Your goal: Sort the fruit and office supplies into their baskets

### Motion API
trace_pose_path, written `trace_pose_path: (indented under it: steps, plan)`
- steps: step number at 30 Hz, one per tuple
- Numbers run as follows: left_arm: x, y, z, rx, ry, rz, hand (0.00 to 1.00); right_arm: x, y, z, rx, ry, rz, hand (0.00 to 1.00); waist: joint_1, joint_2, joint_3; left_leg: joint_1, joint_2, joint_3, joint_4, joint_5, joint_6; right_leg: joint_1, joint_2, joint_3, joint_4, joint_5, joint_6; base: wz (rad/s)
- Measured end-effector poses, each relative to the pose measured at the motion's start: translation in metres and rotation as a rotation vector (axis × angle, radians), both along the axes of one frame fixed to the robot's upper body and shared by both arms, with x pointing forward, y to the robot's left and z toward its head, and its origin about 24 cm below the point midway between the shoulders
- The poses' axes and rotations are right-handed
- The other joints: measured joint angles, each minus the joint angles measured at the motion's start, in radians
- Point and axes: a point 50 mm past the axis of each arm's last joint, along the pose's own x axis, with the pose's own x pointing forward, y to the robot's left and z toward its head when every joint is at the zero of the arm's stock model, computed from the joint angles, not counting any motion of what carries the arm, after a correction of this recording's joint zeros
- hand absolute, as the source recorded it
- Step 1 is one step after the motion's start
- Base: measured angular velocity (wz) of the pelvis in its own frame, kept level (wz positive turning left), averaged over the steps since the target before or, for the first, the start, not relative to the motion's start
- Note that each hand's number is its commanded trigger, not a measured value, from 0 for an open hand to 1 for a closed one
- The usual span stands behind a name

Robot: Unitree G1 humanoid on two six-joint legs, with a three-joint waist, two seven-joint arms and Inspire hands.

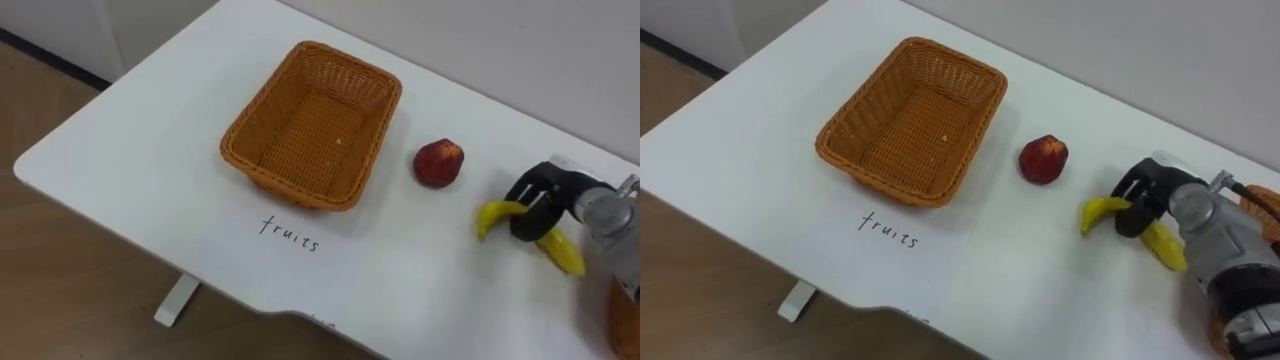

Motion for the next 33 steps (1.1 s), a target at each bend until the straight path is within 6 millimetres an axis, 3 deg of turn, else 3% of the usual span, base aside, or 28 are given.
trace_pose_path:
  steps: [7,18,19,26,33]
  plan:
    - [0.004,0.005,0.003,0.016,-0.007,-0.021,0.00,0.000,0.001,0.000,0.010,0.014,0.005,1.00,-0.001,-0.014,0.0032,0.000,-0.001,0.000,-0.002,0.000,0.000,0.004,0.001,-0.001,-0.009,0.001,0.000,0.00]
    - [0.005,0.005,0.003,0.019,-0.005,-0.029,0.00,0.000,0.004,0.000,0.012,0.016,0.017,1.00,-0.002,-0.015,0.0024,0.005,-0.001,0.000,-0.005,0.000,0.000,0.009,0.001,-0.001,-0.010,0.001,0.000,0.00]
    - [0.004,0.005,0.003,0.020,-0.004,-0.029,0.00,0.001,0.006,0.002,0.015,0.010,0.028,1.00,-0.006,-0.019,-0.0008,0.005,-0.001,0.001,-0.005,0.000,0.000,0.009,0.001,0.000,-0.010,0.001,0.000,0.00]
    - [0.005,0.006,0.004,0.035,-0.017,-0.017,0.00,0.002,0.022,0.007,0.042,-0.016,0.106,1.00,-0.014,-0.018,-0.0004,0.014,-0.001,0.003,-0.007,0.000,0.000,0.016,0.001,0.003,-0.011,0.001,0.000,0.00]
    - [-0.011,0.009,0.003,0.070,0.001,0.021,0.00,0.007,0.050,0.027,0.078,-0.113,0.237,1.00,-0.045,-0.023,-0.0050,0.035,-0.001,0.003,-0.011,0.001,-0.001,0.032,0.000,0.008,-0.011,0.001,0.000,0.01]
